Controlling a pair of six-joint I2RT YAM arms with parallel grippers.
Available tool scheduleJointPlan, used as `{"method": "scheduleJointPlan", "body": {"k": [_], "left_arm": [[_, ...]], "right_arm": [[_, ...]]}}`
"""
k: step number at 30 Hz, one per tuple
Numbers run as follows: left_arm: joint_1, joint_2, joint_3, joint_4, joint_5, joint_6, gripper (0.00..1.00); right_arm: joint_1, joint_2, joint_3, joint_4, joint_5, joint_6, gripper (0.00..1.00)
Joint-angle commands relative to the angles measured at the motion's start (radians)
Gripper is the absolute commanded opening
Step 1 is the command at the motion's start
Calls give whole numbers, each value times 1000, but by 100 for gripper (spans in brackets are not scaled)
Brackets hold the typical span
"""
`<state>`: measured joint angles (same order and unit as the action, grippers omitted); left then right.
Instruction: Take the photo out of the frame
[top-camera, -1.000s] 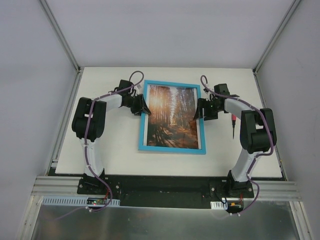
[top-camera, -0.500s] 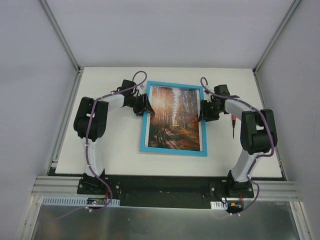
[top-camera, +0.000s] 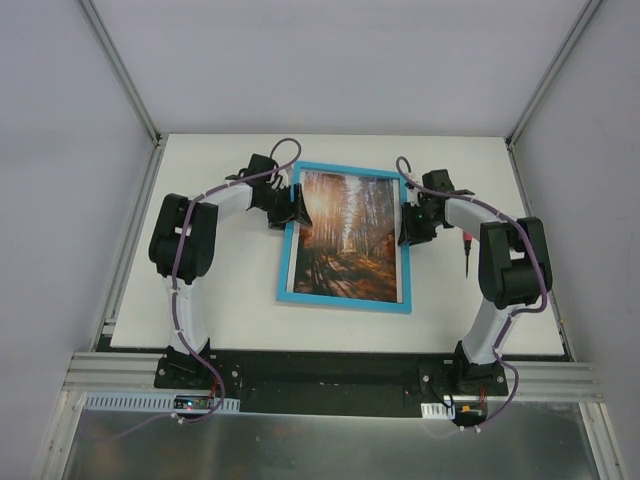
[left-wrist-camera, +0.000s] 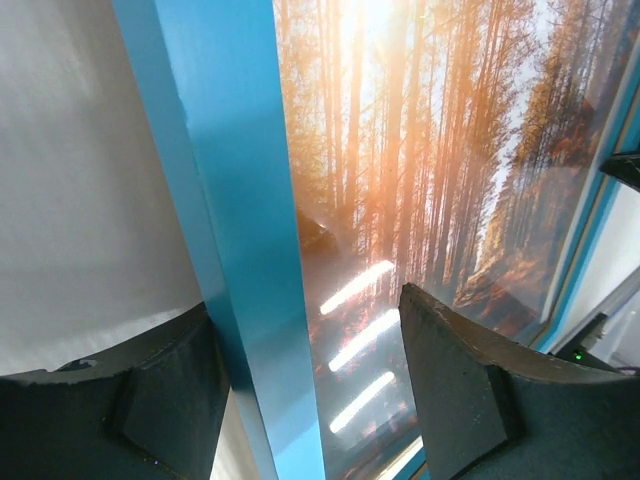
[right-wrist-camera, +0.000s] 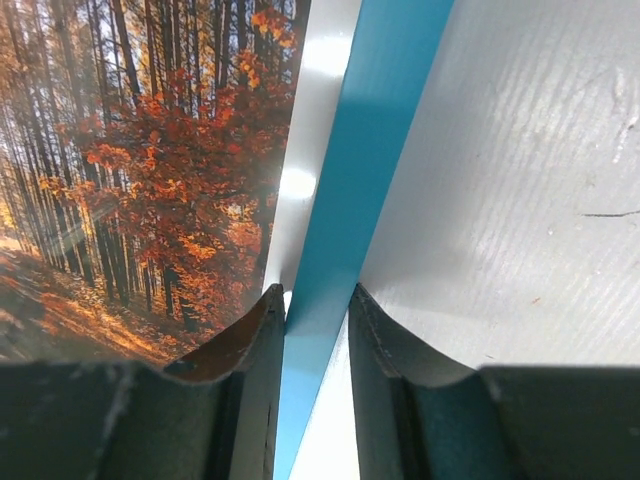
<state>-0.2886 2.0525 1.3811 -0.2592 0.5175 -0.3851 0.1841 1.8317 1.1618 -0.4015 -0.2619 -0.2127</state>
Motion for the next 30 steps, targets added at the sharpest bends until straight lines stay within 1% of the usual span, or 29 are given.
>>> {"method": "scheduleJointPlan", "body": {"k": [1, 4, 7, 12, 16, 20, 22, 23, 24, 27, 28, 30], "left_arm": [[19, 28, -13, -120, -215, 130, 64], [26, 28, -5, -149, -231, 130, 66], [31, 25, 3, -176, -244, 146, 68], [58, 15, 1, -213, -264, 172, 68], [85, 2, -5, -238, -272, 189, 68], [89, -3, -7, -241, -266, 192, 64], [89, 1, -1, -244, -266, 190, 57], [89, 1, 1, -247, -266, 189, 49], [89, 1, 3, -249, -267, 189, 45], [89, -5, 12, -259, -274, 190, 38], [89, -6, 18, -264, -278, 189, 33], [89, -15, 30, -273, -286, 193, 29]], "right_arm": [[20, 26, 50, -43, -10, 21, 26], [21, 38, 62, -49, -19, 30, 17], [28, 52, 85, -59, -33, 41, 13], [60, 84, 122, -69, -37, 52, 10], [89, 106, 162, -106, -13, 44, 9], [104, 97, 176, -111, 0, 53, 8], [110, 86, 176, -112, 15, 55, 8], [109, 81, 173, -112, 21, 53, 7], [110, 75, 170, -112, 27, 55, 7], [110, 51, 167, -108, 43, 50, 6], [109, 44, 167, -106, 38, 52, 5], [110, 34, 171, -106, 18, 50, 3]]}}
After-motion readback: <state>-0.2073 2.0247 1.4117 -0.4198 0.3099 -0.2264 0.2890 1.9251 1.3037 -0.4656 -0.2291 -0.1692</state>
